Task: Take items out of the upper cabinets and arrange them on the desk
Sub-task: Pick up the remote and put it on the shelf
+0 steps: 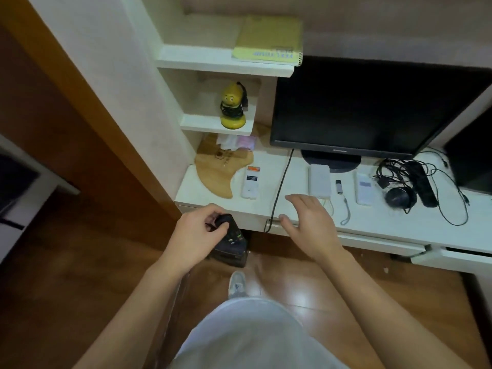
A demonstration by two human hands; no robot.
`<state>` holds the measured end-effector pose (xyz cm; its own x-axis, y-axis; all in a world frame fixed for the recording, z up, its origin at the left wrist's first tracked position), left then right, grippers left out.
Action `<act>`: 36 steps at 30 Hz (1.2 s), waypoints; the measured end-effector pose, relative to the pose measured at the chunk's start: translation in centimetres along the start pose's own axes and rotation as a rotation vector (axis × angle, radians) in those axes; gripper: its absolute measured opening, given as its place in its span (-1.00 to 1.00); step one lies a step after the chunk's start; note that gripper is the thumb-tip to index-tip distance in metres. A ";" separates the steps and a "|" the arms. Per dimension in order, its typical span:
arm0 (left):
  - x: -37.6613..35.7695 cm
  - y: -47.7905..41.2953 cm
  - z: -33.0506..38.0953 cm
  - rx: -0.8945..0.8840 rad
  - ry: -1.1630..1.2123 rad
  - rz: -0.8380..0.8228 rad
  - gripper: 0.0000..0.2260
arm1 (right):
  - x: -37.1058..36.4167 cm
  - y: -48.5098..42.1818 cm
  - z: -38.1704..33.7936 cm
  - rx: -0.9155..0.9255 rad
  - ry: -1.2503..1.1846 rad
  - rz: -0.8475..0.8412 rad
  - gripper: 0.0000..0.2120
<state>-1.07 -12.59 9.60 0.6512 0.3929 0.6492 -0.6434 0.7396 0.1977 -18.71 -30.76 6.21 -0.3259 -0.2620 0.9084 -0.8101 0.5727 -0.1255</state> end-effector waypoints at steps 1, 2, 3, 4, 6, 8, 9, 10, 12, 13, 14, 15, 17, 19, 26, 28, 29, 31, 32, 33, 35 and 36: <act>0.3 -0.8 -0.1 -0.001 0.007 0.010 -0.86 | -0.2 -0.6 0.1 -0.009 0.002 -0.008 -0.54; 0.4 -1.7 -0.1 -0.003 0.017 0.013 -0.86 | -0.4 -1.0 0.2 -0.022 0.003 -0.013 -0.54; 0.5 -2.7 -0.1 -0.001 0.032 0.009 -0.86 | -0.5 -1.3 0.4 -0.035 0.003 -0.016 -0.53; 0.5 -3.8 -0.1 0.007 0.049 -0.003 -0.86 | -0.6 -1.5 0.6 -0.046 0.006 -0.018 -0.53; 0.1 -6.2 0.3 0.021 0.054 -0.032 -0.87 | -0.7 -1.6 1.2 -0.068 0.018 -0.021 -0.53; -0.5 -8.5 1.3 0.006 0.022 -0.054 -0.86 | -0.9 -1.4 2.1 -0.107 0.036 -0.023 -0.54; -0.9 -9.6 1.8 -0.003 0.010 -0.071 -0.85 | -0.9 -1.3 2.6 -0.135 0.040 -0.022 -0.54; -1.3 -10.6 2.3 -0.008 0.003 -0.096 -0.85 | -1.0 -1.0 3.1 -0.164 0.043 -0.018 -0.54; -2.4 -12.5 3.1 -0.019 -0.001 -0.152 -0.84 | -1.2 -0.3 4.1 -0.222 0.043 -0.010 -0.54; -2.9 -13.3 3.6 -0.031 -0.001 -0.174 -0.84 | -1.1 0.1 4.5 -0.246 0.047 -0.003 -0.55; -3.5 -14.0 4.0 -0.045 -0.006 -0.194 -0.83 | -1.1 0.5 4.9 -0.268 0.051 0.004 -0.55; -4.1 -14.5 4.5 -0.062 -0.011 -0.211 -0.84 | -0.9 0.9 5.2 -0.293 0.053 0.012 -0.55; -5.2 -15.2 5.5 -0.097 -0.014 -0.246 -0.84 | -0.6 1.6 5.9 -0.345 0.048 0.029 -0.55; -6.2 -15.7 6.3 -0.127 -0.022 -0.272 -0.84 | -0.5 1.9 6.5 -0.379 0.039 0.034 -0.55; -8.2 -17.6 7.0 -0.135 -0.030 -0.280 -0.84 | -0.5 0.6 7.8 -0.391 0.015 0.000 -0.54; -9.0 -18.2 7.2 -0.109 -0.006 -0.274 -0.85 | -0.7 0.0 8.2 -0.387 0.008 -0.024 -0.53; -9.5 -18.7 7.1 -0.079 0.025 -0.272 -0.86 | -0.8 -0.2 8.4 -0.379 0.006 -0.032 -0.53; -10.7 -19.9 7.2 -0.028 0.090 -0.266 -0.87 | -0.8 -0.6 9.0 -0.367 -0.001 -0.046 -0.52; -11.4 -20.6 7.2 -0.019 0.110 -0.268 -0.88 | -0.8 -0.8 9.4 -0.364 -0.007 -0.053 -0.52; -12.2 -21.3 7.3 -0.016 0.124 -0.273 -0.88 | -0.7 -1.0 9.8 -0.361 -0.013 -0.057 -0.52; -14.0 -23.0 7.2 -0.010 0.144 -0.279 -0.85 | -0.5 -1.2 10.7 -0.362 -0.023 -0.064 -0.53; -15.0 -23.7 7.1 0.005 0.149 -0.283 -0.83 | -0.4 -1.3 11.3 -0.365 -0.024 -0.065 -0.53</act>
<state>1.61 -39.88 0.39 0.8564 0.2480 0.4529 -0.4297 0.8286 0.3588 -22.97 -40.17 1.52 -0.2939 -0.3226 0.8997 -0.6037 0.7924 0.0869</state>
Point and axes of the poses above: each hand's wrist, its own y-axis away from the middle knuckle, its own x-axis out of the back of the hand, z = x × y, the point moved 8 cm from there along -y, towards the middle knuckle, and after that the axes turned 8 degrees about x, right-handed, at the moved point
